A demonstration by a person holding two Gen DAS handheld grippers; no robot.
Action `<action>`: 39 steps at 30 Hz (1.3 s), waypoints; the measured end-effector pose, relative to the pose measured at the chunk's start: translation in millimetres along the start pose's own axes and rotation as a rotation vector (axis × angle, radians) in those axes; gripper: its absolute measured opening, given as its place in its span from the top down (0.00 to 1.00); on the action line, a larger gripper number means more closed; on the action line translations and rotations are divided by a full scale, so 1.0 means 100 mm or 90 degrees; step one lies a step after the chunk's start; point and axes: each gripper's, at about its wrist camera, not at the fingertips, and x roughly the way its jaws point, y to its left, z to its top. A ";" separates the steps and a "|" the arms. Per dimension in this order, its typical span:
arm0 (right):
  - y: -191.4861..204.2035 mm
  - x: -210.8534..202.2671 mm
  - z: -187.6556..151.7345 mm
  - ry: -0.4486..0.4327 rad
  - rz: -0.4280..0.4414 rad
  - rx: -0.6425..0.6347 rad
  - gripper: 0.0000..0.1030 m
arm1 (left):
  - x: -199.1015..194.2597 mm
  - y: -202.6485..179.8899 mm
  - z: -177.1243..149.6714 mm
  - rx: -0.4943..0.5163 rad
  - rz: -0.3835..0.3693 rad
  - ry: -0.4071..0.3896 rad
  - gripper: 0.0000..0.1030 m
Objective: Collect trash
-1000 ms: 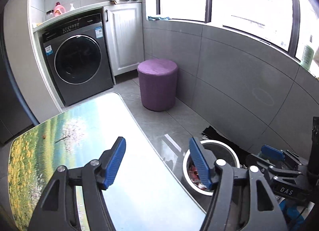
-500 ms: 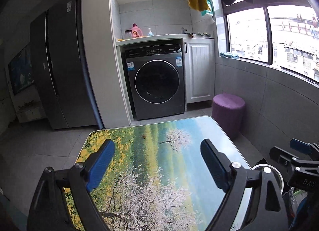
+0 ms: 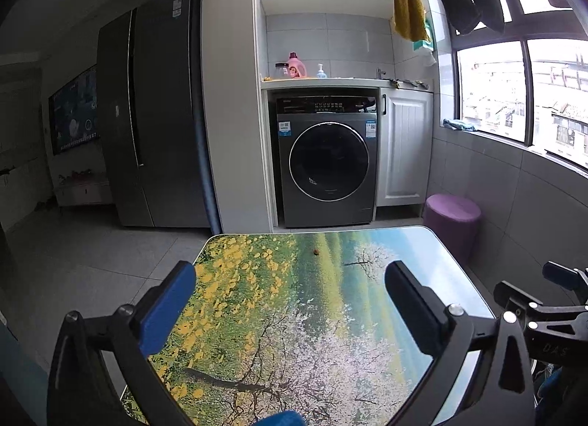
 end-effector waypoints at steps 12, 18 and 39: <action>-0.16 0.03 -0.05 -0.033 -0.086 0.015 0.00 | 0.07 -0.01 -0.05 -0.014 0.007 0.006 0.00; -0.34 0.07 -0.09 -0.030 -0.102 0.041 0.00 | 0.11 -0.06 -0.07 -0.008 0.012 0.006 0.00; -0.62 0.25 -0.21 0.000 -0.129 0.079 0.00 | 0.28 -0.11 -0.14 0.003 0.018 0.028 0.00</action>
